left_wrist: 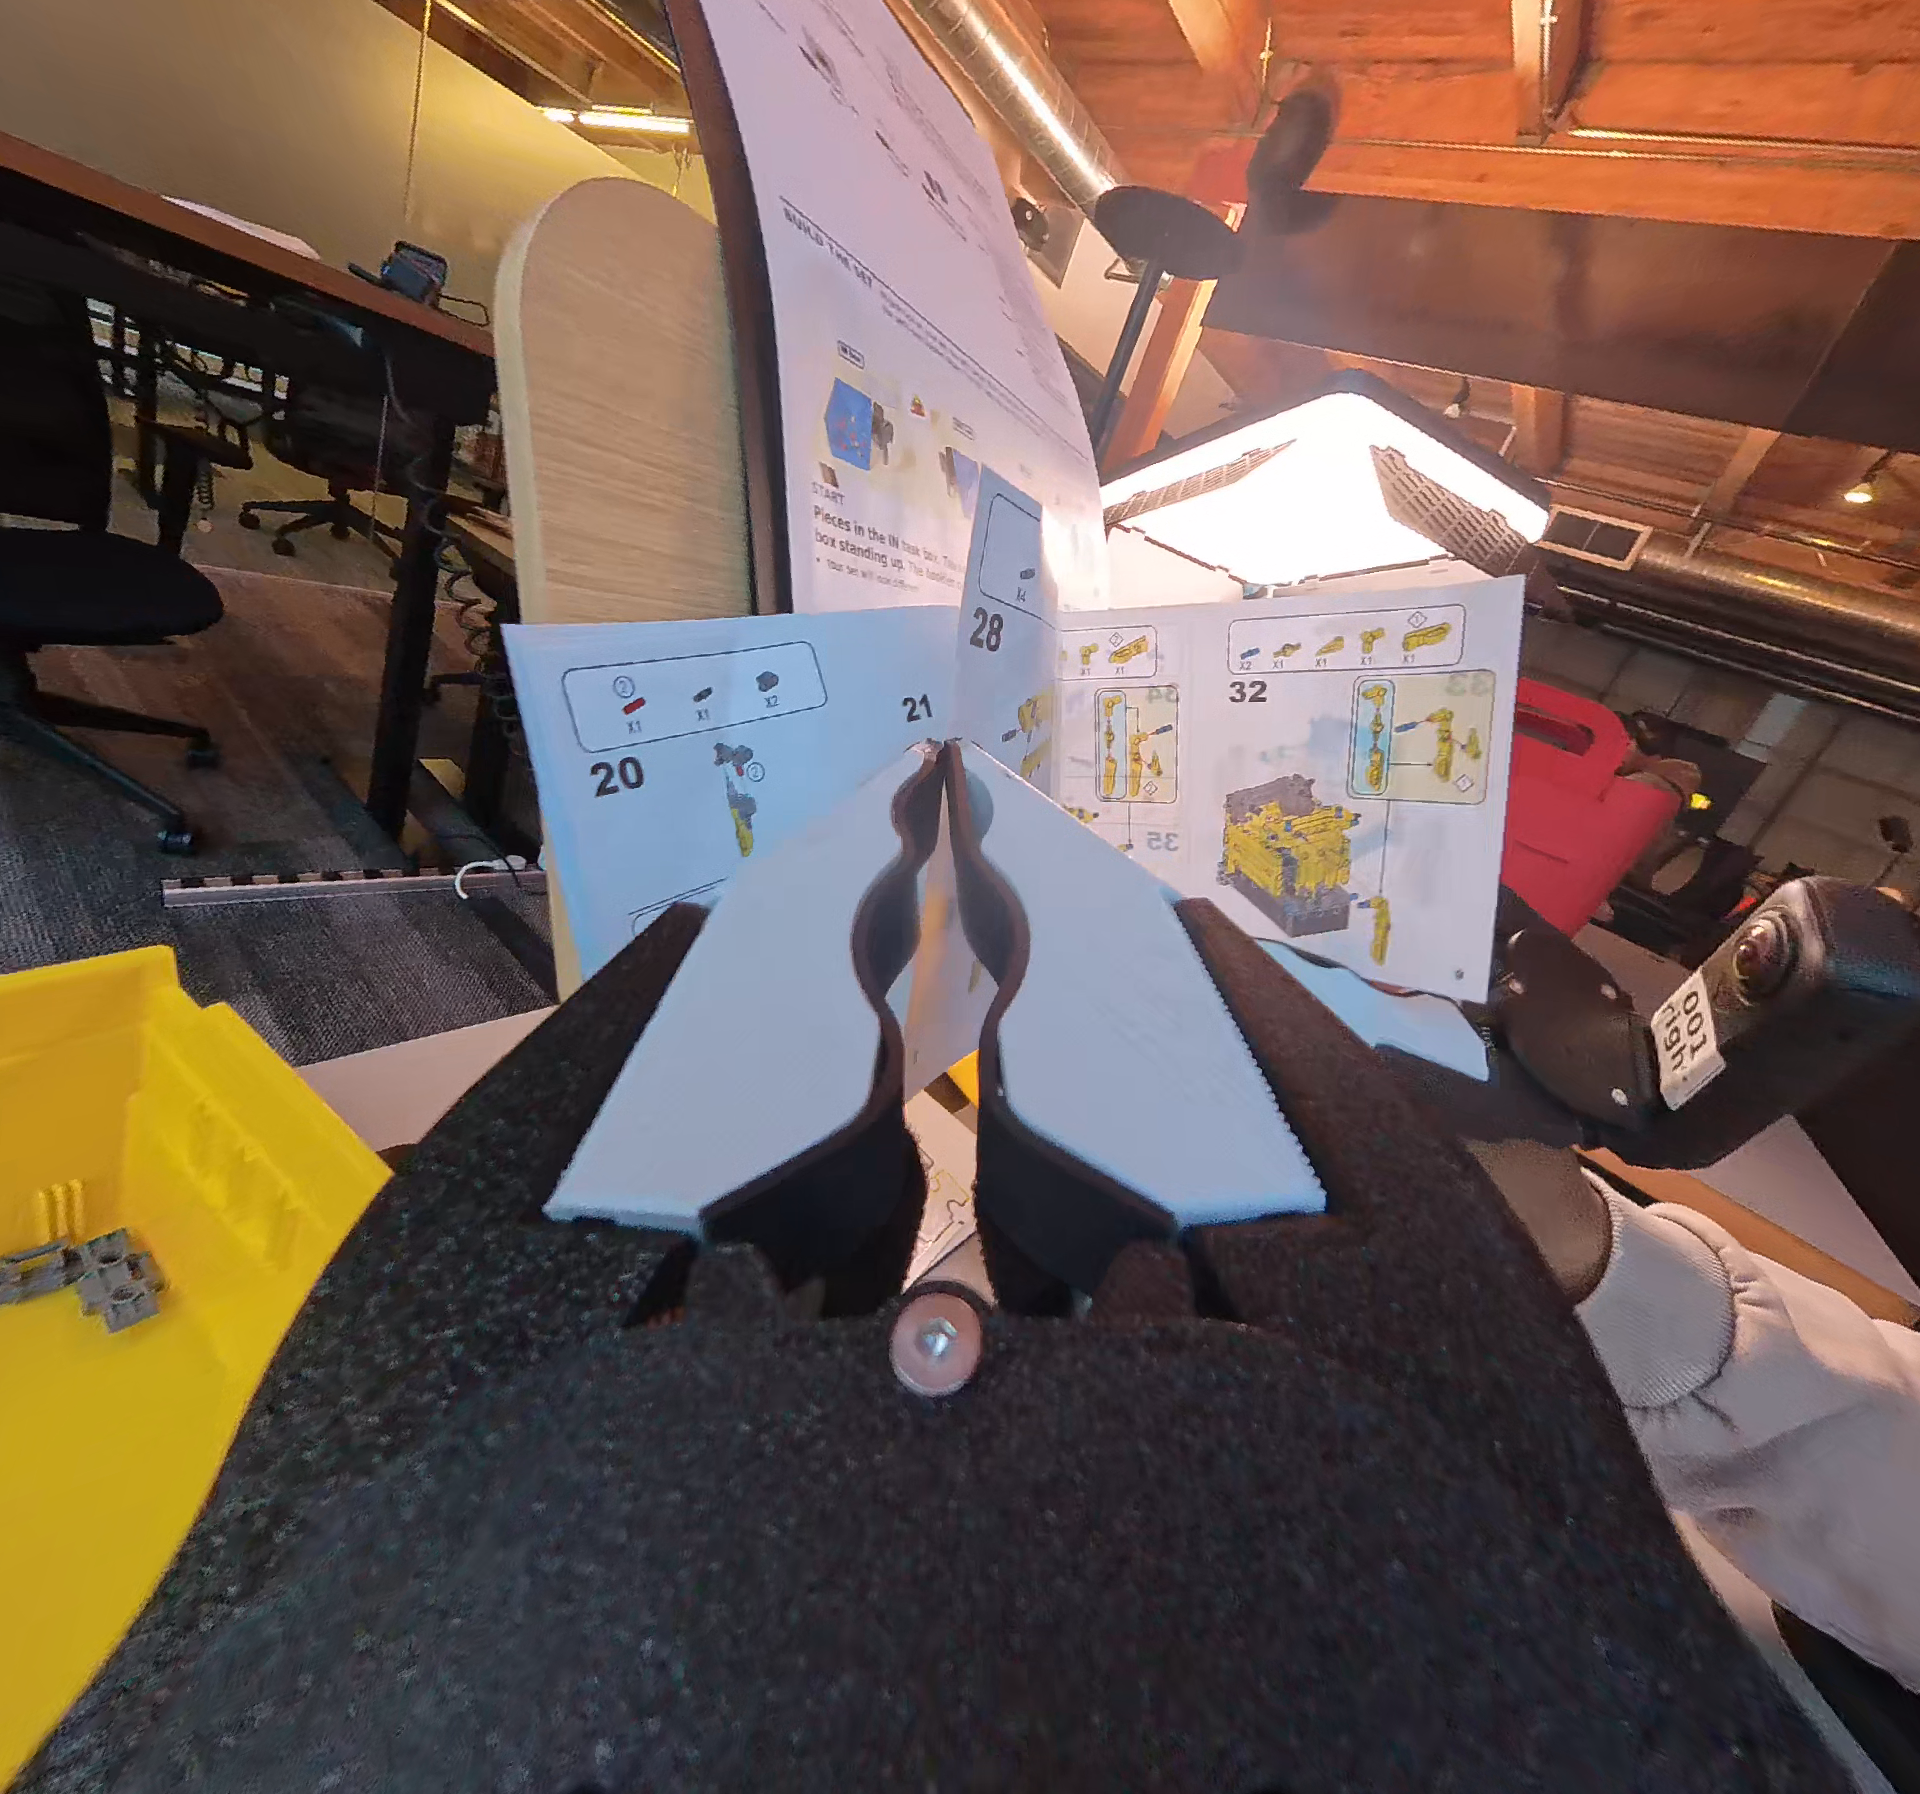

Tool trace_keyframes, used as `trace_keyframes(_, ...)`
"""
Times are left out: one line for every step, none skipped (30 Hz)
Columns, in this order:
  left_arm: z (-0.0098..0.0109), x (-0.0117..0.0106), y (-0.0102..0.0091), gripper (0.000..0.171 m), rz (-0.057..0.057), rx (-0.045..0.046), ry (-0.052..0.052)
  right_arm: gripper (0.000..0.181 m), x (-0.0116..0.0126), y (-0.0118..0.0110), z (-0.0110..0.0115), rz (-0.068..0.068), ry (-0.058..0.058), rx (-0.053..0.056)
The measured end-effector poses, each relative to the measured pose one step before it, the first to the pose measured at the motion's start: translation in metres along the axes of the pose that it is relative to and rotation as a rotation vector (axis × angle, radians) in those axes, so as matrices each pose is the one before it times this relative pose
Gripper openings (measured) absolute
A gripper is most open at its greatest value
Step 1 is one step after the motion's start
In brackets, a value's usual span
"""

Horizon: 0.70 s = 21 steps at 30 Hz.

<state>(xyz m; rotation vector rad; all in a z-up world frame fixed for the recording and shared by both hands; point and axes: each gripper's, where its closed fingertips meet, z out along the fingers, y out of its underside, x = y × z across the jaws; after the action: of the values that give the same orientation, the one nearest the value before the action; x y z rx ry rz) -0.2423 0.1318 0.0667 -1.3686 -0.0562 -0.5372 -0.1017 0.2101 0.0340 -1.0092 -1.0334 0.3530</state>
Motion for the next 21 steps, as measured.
trace_keyframes(-0.00179, -0.00208, 0.00009, 0.0, 0.0004, 0.00071, -0.0059, 0.073, 0.00484, -0.00041, -0.0023, 0.0086, 0.0042, 0.0022)
trace_keyframes(-0.00139, -0.00209, 0.00038, 0.0, 0.0022, -0.00175, -0.0056, 0.073, 0.00637, 0.00079, -0.00216, 0.0156, 0.0072, -0.0031)
trace_keyframes(-0.0011, -0.00238, 0.00038, 0.0, 0.0015, -0.00265, -0.006, 0.073, 0.00681, 0.00144, -0.00196, 0.0138, 0.0063, -0.0046)
trace_keyframes(-0.00097, -0.00223, -0.00002, 0.0, 0.0011, -0.00017, -0.0062, 0.073, 0.00746, 0.0019, -0.002, 0.0113, 0.01, -0.0038)
trace_keyframes(-0.00074, -0.00192, 0.0, 0.0, -0.0011, -0.00103, -0.004, 0.071, 0.00701, 0.00249, -0.00184, 0.0088, 0.0074, -0.0061)
trace_keyframes(-0.00063, -0.00163, -0.00014, 0.0, -0.0002, -0.00079, -0.0032, 0.065, 0.00638, 0.00246, -0.00201, 0.0127, 0.0021, -0.0036)
trace_keyframes(-0.00061, -0.00148, -0.00013, 0.0, 0.0021, -0.00117, -0.0042, 0.062, 0.00762, 0.00198, -0.00239, 0.0187, 0.0076, 0.0009)
trace_keyframes(-0.00069, -0.00194, -0.00004, 0.0, 0.0056, -0.002, -0.0075, 0.058, 0.00796, 0.00263, -0.00222, 0.0183, 0.0059, -0.0018)
trace_keyframes(-0.00069, -0.00223, 0.00007, 0.0, 0.0081, -0.00284, -0.0098, 0.053, 0.00877, 0.0036, -0.00174, 0.0205, 0.0066, -0.0067)
trace_keyframes(-0.00056, -0.00261, 0.00029, 0.0, 0.0069, -0.00365, -0.01, 0.045, 0.00894, 0.005, -0.00071, 0.0263, 0.0016, -0.0117)
trace_keyframes(-0.00024, -0.00275, 0.00053, 0.0, 0.0047, -0.00449, -0.0088, 0.032, 0.00753, 0.00549, 0.00061, 0.0346, -0.0143, -0.0121)
trace_keyframes(0.00002, -0.00341, 0.00051, 0.0, 0.0061, -0.00501, -0.0117, 0.022, 0.00662, 0.00553, 0.00244, 0.0387, -0.0233, -0.0111)
trace_keyframes(0.00056, -0.00421, 0.00039, 0.0, 0.0091, -0.00491, -0.0162, 0.01, 0.00847, 0.00725, 0.00436, 0.035, -0.0145, -0.0244)
trace_keyframes(0.00116, -0.00406, 0.00014, 0.0, 0.0091, -0.00497, -0.0166, 0.001, 0.00648, 0.00841, 0.00617, 0.0266, -0.0286, -0.0376)
trace_keyframes(0.00124, -0.00364, 0.00008, 0.0, 0.015, -0.00545, -0.0172, 0.001, 0.00582, 0.00679, 0.00669, 0.026, -0.031, -0.0344)
trace_keyframes(0.00124, -0.00389, 0.00036, 0.0, 0.0254, -0.00705, -0.0226, 0.001, 0.0078, 0.00575, 0.00618, 0.0235, -0.0114, -0.0312)
trace_keyframes(0.00107, -0.00451, 0.00062, 0.0, 0.0352, -0.00807, -0.0302, 0.004, 0.00894, 0.0055, 0.00562, 0.0163, 0.0061, -0.0332)
trace_keyframes(0.00132, -0.00436, 0.00184, 0.0, 0.0362, -0.01341, -0.0308, 0.007, 0.00848, 0.0041, 0.00483, -0.0027, 0.0152, -0.025)
trace_keyframes(0.00197, -0.00343, 0.00288, 0.0, 0.0303, -0.01498, -0.0249, 0.008, 0.00718, 0.00342, 0.00392, -0.0113, 0.0205, -0.0169)
trace_keyframes(0.00239, -0.00287, 0.00331, 0.0, 0.0212, -0.01473, -0.0222, 0.008, 0.00581, 0.00345, 0.00324, -0.0141, 0.02, -0.0147)
trace_keyframes(0.00253, -0.00244, 0.00314, 0.0, 0.0165, -0.01218, -0.0205, 0.009, 0.00476, 0.00388, 0.00276, -0.0134, 0.0209, -0.0134)
